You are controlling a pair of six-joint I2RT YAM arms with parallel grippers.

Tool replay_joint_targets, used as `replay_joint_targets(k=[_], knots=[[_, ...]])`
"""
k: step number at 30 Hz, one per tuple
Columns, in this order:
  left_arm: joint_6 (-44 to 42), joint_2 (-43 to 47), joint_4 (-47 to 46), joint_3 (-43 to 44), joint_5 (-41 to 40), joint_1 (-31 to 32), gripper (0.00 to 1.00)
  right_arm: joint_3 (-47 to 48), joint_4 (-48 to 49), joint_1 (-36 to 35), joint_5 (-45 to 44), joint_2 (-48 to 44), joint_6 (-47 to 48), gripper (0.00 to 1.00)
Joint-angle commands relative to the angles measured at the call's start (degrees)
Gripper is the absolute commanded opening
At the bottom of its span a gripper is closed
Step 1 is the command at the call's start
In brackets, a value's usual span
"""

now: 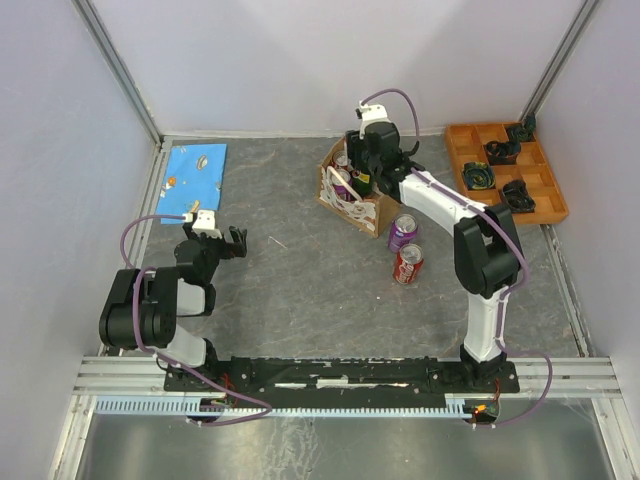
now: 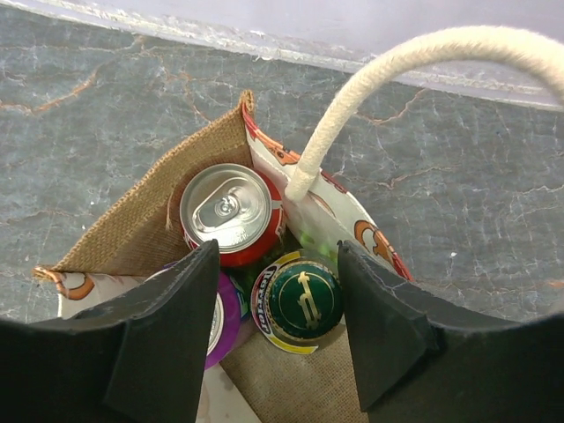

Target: Take the beverage out of the canvas bag

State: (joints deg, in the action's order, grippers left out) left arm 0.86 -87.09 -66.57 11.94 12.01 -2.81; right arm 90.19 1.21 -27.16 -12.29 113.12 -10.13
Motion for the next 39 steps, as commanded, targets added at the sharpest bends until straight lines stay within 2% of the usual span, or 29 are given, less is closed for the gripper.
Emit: replay_joint_targets(k=[1,5,7,12,15,20,31,35,39], knots=[[-0.9,0.0,-3.4,0.4,-0.9,-0.1,0.99,3.5,2.1,0.0,-0.7,0.8,0.9,0.62],[-0.9,-0.1,-3.3,0.4,-1.0,-0.2,0.99,4.3,1.7,0.0,-1.3,1.8,1.2,0.58],[-0.9,-0.1,-3.4,0.4,-1.0,-0.2,0.99,4.8,1.3,0.1,-1.6,2.4,1.2,0.53],[-0.9,-0.1,-3.4,0.4,-0.9,-0.2,0.99,5.7,0.2,0.2,-2.3,3.5,1.0,0.23],[-0.9,-0.1,-3.4,0.4,-1.0,-0.2,0.99,6.5,-0.9,0.2,-3.1,3.9,1.2,0.00],[-0.9,-0.1,-3.4,0.4,-1.0,-0.2,0.99,7.3,-0.2,0.2,-3.5,3.2,2.1,0.00],[-0.9,-0.1,-3.4,0.4,-1.0,-0.2,0.99,16.5,0.1,0.2,0.2,-0.3,4.0,0.00],[-0.9,-0.1,-3.4,0.4,-1.0,-0.2,0.99,15.3,3.1,0.2,0.6,-4.2,4.8,0.00],[-0.9,-0.1,-3.4,0.4,-1.0,-0.2,0.99,10.2,6.5,0.0,1.6,-11.8,5.0,0.00]])
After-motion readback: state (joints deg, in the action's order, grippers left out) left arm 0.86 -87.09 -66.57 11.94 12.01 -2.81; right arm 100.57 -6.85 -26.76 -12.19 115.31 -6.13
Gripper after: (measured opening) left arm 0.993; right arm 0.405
